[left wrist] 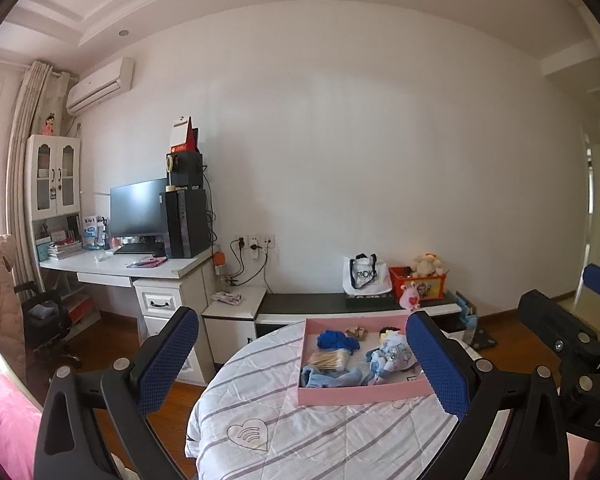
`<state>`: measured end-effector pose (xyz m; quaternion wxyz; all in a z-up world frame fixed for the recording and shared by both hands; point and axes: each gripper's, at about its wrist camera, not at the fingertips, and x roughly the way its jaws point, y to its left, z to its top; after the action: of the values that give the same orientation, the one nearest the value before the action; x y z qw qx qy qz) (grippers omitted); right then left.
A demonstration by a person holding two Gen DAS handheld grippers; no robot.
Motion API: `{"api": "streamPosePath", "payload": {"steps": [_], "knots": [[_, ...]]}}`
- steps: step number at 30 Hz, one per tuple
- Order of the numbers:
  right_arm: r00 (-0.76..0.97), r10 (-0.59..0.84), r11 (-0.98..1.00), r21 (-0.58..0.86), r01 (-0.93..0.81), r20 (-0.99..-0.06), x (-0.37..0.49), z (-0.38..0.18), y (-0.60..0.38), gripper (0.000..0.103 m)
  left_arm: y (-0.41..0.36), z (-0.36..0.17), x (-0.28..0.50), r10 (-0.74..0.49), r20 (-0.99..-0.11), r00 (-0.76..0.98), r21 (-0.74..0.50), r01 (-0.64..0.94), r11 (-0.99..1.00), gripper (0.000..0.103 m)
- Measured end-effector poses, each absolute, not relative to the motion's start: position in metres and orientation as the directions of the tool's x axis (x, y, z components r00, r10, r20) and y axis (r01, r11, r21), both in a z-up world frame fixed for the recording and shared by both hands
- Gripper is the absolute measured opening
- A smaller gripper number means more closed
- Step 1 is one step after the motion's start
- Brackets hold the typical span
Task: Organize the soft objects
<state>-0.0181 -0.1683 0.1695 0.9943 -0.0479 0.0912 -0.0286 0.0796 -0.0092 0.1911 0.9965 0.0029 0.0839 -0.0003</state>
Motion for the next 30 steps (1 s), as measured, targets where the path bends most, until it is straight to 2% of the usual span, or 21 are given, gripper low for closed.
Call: {"api": "streamPosePath", "payload": {"steps": [4,30], "knots": [[0.985,-0.073,0.991,-0.12,0.055,-0.155,-0.025,0.171,-0.164,0.103,-0.009,0.191,0.081,0.001,-0.164,0.987,-0.001,-0.002,1.0,0.103],[0.98,-0.108,0.99,-0.11,0.091,-0.168,-0.025,0.17,-0.177,0.103,-0.015,0.191,0.08,-0.015,-0.152,0.988,0.007,0.017,1.0,0.103]]}}
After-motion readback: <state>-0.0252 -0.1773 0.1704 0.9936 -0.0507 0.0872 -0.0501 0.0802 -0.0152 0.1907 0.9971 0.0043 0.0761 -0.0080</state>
